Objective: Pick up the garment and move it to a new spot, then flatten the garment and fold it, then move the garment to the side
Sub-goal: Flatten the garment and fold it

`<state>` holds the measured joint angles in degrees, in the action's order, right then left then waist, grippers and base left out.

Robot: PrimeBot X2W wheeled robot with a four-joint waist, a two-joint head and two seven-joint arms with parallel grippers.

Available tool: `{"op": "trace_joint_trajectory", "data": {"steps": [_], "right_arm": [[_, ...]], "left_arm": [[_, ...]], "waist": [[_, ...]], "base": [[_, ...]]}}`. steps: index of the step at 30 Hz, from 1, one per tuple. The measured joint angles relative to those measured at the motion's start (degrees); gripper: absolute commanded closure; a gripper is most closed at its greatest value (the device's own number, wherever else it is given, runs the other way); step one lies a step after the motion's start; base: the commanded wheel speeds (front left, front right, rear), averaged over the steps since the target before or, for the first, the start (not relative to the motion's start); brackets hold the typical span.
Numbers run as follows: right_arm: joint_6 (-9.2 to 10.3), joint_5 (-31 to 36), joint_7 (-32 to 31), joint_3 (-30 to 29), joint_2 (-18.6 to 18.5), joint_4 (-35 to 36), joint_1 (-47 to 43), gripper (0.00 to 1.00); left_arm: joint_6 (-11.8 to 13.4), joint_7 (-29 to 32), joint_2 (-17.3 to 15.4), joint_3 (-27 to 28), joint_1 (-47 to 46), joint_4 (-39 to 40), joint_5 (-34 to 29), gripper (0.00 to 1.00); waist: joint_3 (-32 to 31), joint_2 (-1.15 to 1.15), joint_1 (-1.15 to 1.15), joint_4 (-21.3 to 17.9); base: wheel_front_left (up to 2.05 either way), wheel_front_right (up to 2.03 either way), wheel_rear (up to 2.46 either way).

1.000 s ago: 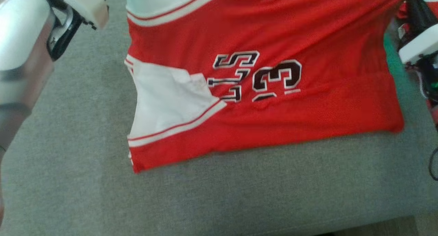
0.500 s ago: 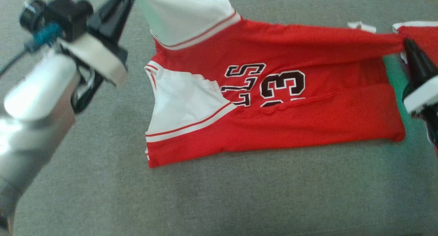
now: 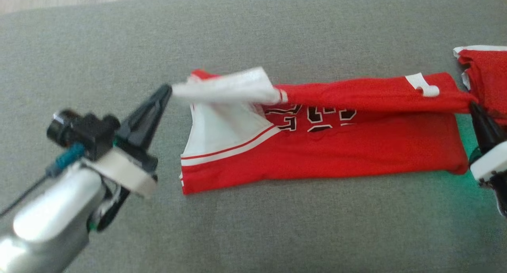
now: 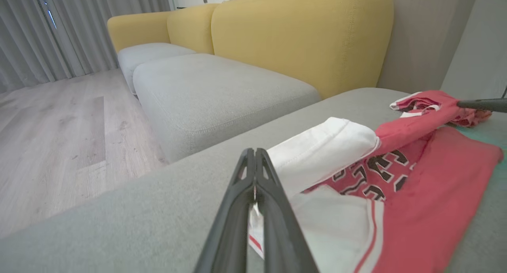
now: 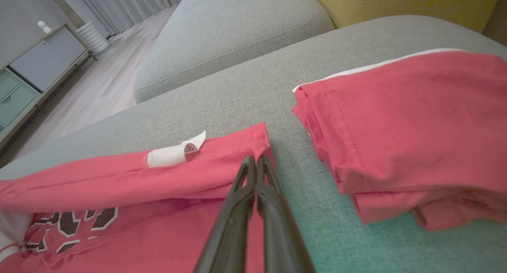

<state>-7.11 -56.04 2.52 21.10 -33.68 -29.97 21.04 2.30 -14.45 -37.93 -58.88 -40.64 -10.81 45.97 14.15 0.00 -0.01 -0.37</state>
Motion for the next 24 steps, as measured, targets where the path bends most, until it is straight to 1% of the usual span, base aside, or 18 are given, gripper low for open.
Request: {"op": "trace_joint_trajectory", "data": {"steps": [4, 8, 10, 11, 12, 13, 14, 16, 18, 21, 24], "right_arm": [[0.00, 0.1, -0.4, -1.8, 0.5, 0.3, -2.5, 1.00], [0.00, 0.7, -1.2, -3.2, 1.7, -0.1, -3.6, 1.00], [0.00, 1.2, -1.4, -3.4, 2.7, -0.4, -3.7, 1.00], [0.00, 1.5, -1.5, -3.5, 3.1, -0.6, -3.8, 0.73], [0.00, 1.9, -1.5, -3.8, 3.5, -0.8, -3.9, 0.04], [0.00, 2.3, -1.3, -4.3, 4.1, -1.2, -3.9, 0.00], [0.00, 2.8, -0.8, -4.7, 4.6, -1.5, -3.9, 0.00], [0.00, 3.9, 0.6, -5.3, 5.3, -1.8, -4.0, 0.00], [0.00, 4.8, 2.4, -6.0, 6.2, -1.7, -4.3, 0.00], [0.00, 6.6, 5.0, -7.1, 7.4, -1.5, -6.0, 0.00], [0.00, 7.8, 6.9, -8.1, 9.4, -0.9, -9.4, 0.00]], "left_arm": [[2.3, 0.0, -1.5, -0.5, 4.7, 4.0, 0.2, 1.00], [3.8, 0.3, -1.4, -2.0, 7.6, 5.0, 0.6, 1.00], [3.9, 0.3, -0.9, -2.5, 8.6, 4.6, 0.6, 1.00], [4.5, 0.3, -0.5, -2.5, 9.1, 4.1, 0.6, 1.00], [4.9, 0.3, 0.1, -2.5, 9.6, 3.5, 0.6, 0.81], [5.1, 0.3, 0.8, -2.4, 10.0, 3.1, 0.6, 0.44], [5.5, 0.2, 1.6, -2.1, 10.6, 2.6, 0.6, 0.00], [7.0, 0.2, 3.4, -0.4, 12.4, 2.1, 0.6, 0.00], [8.8, 0.2, 5.3, 3.1, 14.8, 2.4, -0.6, 0.00], [12.6, 0.1, 8.4, 10.4, 20.1, 3.8, -4.9, 0.00], [16.6, 0.0, 11.9, 16.7, 26.4, 5.5, -11.4, 0.00]], "waist": [[-0.2, 0.00, 0.01, 0.4], [0.4, 0.00, 0.02, 0.6], [0.7, 0.00, 0.01, 0.6], [0.8, 0.00, 0.02, 0.5], [0.8, 0.00, 0.02, 0.5], [0.8, 0.00, 0.02, 0.4], [0.7, 0.00, 0.02, 0.2], [0.2, 0.00, 0.02, -0.2], [-0.5, 0.00, 0.01, -0.6], [-1.7, 0.00, 0.01, -1.2], [-3.1, 0.00, 0.01, -1.8]], "base": [[0.00, 0.00, 0.00], [0.00, 0.00, 0.00], [0.00, 0.00, 0.00], [0.00, 0.00, 0.00], [0.00, 0.00, 0.00], [0.00, 0.00, 0.00], [0.00, 0.00, 0.00], [0.00, 0.00, 0.00], [0.00, 0.00, 0.00], [0.00, 0.00, 0.00], [0.00, 0.00, 0.00]]}}
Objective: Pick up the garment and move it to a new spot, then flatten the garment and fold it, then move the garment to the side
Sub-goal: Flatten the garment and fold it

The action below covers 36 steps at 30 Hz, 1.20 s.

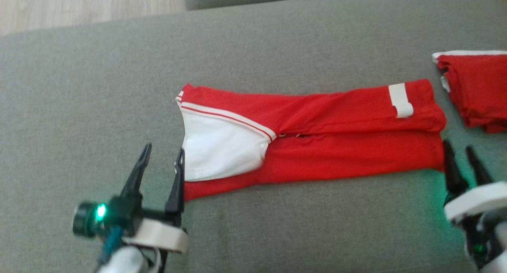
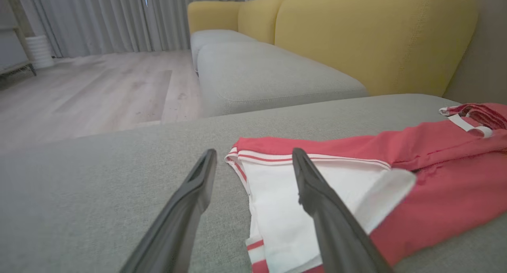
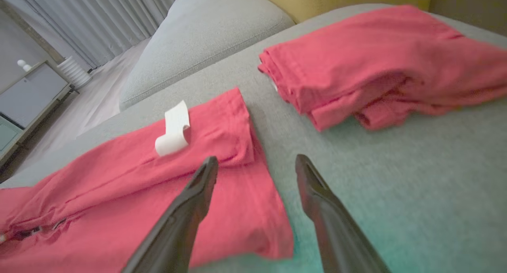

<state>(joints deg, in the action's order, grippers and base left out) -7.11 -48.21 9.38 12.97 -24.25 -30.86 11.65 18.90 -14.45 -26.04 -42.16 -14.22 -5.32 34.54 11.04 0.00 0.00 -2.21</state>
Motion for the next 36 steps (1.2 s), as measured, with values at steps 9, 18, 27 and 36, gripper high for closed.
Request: {"op": "trace_joint_trajectory", "data": {"steps": [9, 18, 27, 36], "right_arm": [[0.00, 5.7, 1.5, -4.5, 5.1, 0.4, -7.0, 0.00], [0.00, 11.1, -1.6, -12.5, 8.5, -1.8, -6.4, 0.00], [0.00, 16.9, -5.7, -20.7, 9.7, -11.6, 4.2, 0.00], [0.00, 22.7, -7.5, -23.6, 10.8, -24.6, 8.1, 0.00]], "left_arm": [[3.8, 0.0, 9.5, 7.4, 15.1, 3.9, -13.3, 0.00], [1.2, 0.0, 15.5, 9.2, 19.6, 5.5, -20.4, 0.00], [-1.9, 0.0, 17.9, 11.0, 20.5, 5.4, -24.4, 0.00], [-4.2, 0.0, 19.4, 12.8, 20.5, 5.2, -26.6, 0.00]], "waist": [[-5.4, 0.00, -0.01, 0.0], [-7.4, 0.00, 0.00, 4.2], [-6.9, 0.00, 0.00, 7.3], [-5.8, 0.00, 0.00, 8.6]], "base": [[0.00, 0.00, 0.00], [0.00, 0.00, 0.00], [0.00, 0.00, 0.00], [0.00, 0.00, 0.00]]}}
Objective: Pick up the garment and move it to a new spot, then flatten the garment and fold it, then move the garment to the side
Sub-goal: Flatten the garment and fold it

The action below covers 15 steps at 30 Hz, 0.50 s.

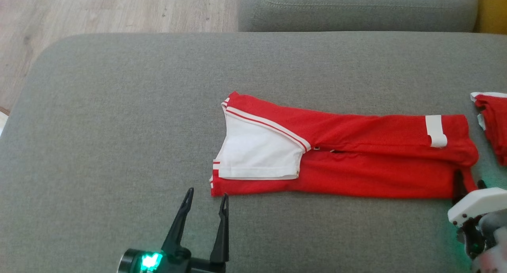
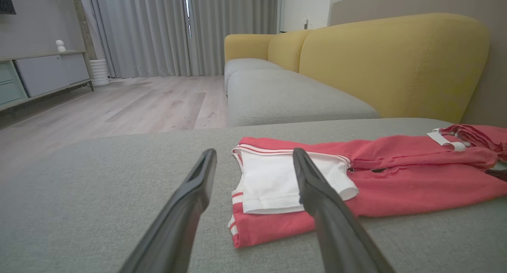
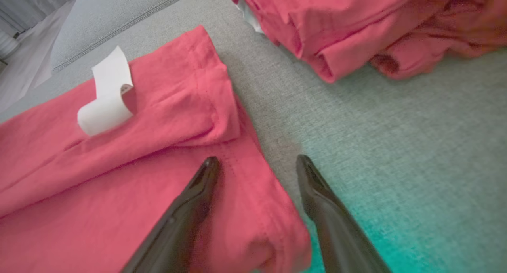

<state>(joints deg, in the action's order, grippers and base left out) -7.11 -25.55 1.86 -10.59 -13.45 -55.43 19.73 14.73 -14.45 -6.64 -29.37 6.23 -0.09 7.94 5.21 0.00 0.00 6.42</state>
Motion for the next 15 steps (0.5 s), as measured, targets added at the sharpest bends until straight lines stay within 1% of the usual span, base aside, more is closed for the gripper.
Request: {"op": "trace_joint_trajectory", "data": {"steps": [2, 8, 12, 15], "right_arm": [[0.00, -0.1, 0.1, -0.2, 0.1, -1.3, 1.0, 0.00], [0.00, 0.3, 3.3, -0.2, 0.3, -3.7, 2.1, 0.00], [0.00, 3.4, 6.6, -1.6, -0.5, -4.8, 2.6, 0.00], [0.00, 6.0, 8.4, -3.6, -1.5, -5.1, 5.3, 0.00]], "left_arm": [[-0.2, 0.0, 0.2, 0.3, 0.0, 0.0, 0.0, 0.00], [-1.3, 0.0, 0.6, 1.1, 0.0, -0.4, -1.5, 0.00], [-2.1, 0.0, 1.0, 1.4, 0.1, -0.5, -1.6, 0.00], [-2.2, 0.0, 1.3, 1.5, 0.1, -0.7, -2.0, 0.00]], "waist": [[0.0, 0.00, 0.00, -0.1], [-0.6, 0.00, 0.00, -0.6], [-0.6, 0.00, 0.00, -0.9], [-0.6, 0.00, 0.00, -1.1]], "base": [[0.00, 0.00, 0.00], [0.00, 0.00, 0.00], [0.00, 0.00, 0.00], [0.00, 0.00, 0.00]]}}
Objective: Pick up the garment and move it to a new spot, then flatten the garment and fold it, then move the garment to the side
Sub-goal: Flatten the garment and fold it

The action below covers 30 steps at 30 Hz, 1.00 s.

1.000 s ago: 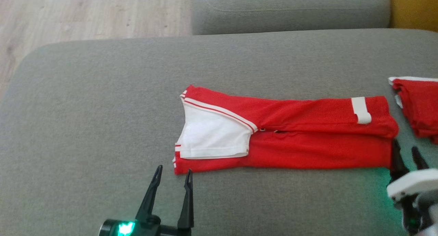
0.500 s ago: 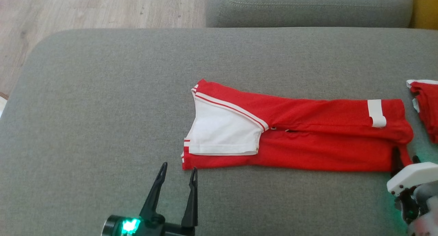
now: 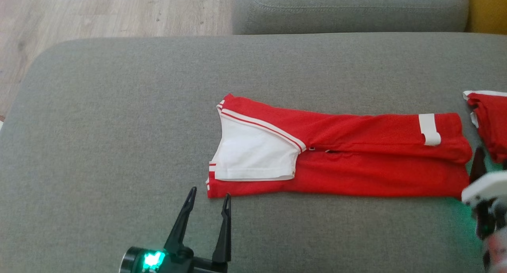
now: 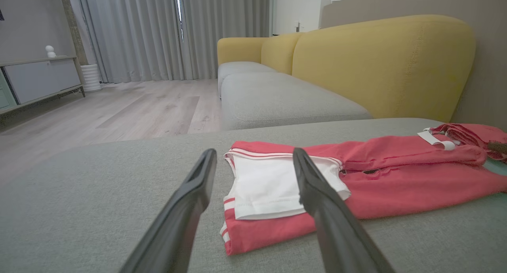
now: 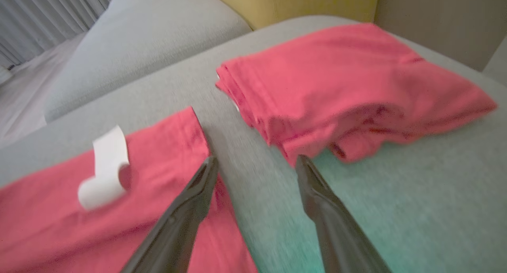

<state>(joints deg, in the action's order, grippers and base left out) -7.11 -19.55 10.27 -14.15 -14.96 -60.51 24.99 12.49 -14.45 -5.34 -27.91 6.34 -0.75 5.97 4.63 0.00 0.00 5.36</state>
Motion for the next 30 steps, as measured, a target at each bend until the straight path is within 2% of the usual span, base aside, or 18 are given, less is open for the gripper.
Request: {"op": "trace_joint_trajectory", "data": {"steps": [5, 12, 20, 21, 24, 25, 30], "right_arm": [[0.00, 2.8, -0.2, -2.0, 0.2, -2.1, 5.0, 0.00], [0.00, 6.6, -1.4, -6.7, 1.2, -9.8, 5.5, 0.00], [0.00, 7.1, -1.2, -10.3, 4.2, -11.0, 6.5, 0.00], [0.00, 7.1, -1.2, -10.6, 4.5, -11.0, 6.5, 0.16], [0.00, 7.0, -1.3, -11.6, 5.4, -11.2, 6.3, 0.92], [0.00, 7.0, -1.6, -11.7, 5.6, -11.3, 6.2, 1.00], [-0.01, 7.0, -1.2, -11.7, 6.2, -11.3, 6.2, 1.00]], "left_arm": [[-0.9, 0.0, 0.5, 0.0, 0.0, -0.1, 0.0, 0.00], [-1.4, 0.0, 0.8, 0.2, -0.2, -0.2, 0.0, 0.00], [-1.5, 0.0, 1.2, 0.3, -0.2, -0.2, 0.0, 0.00], [-1.5, 0.0, 1.2, 0.3, -0.2, -0.2, 0.0, 0.00], [-1.5, 0.0, 1.3, 0.3, -0.2, -0.1, 0.0, 0.00], [-1.5, 0.0, 1.4, 0.3, -0.2, -0.1, 0.0, 0.00], [-1.6, 0.0, 1.5, 1.5, -0.2, 0.1, 0.0, 0.00]], "waist": [[0.5, 0.00, 0.00, 0.5], [2.1, 0.00, 0.00, 2.0], [1.8, 0.00, 0.00, 2.0], [1.6, 0.00, 0.00, 1.9], [1.3, 0.00, 0.00, 1.6], [1.2, 0.00, 0.00, 1.6], [0.9, 0.00, 0.00, 0.9]], "base": [[0.00, 0.00, 0.00], [0.00, 0.00, 0.00], [0.00, 0.00, 0.00], [0.00, 0.00, 0.00], [0.00, 0.00, 0.00], [0.00, 0.00, 0.00], [0.00, 0.00, 0.00]]}}
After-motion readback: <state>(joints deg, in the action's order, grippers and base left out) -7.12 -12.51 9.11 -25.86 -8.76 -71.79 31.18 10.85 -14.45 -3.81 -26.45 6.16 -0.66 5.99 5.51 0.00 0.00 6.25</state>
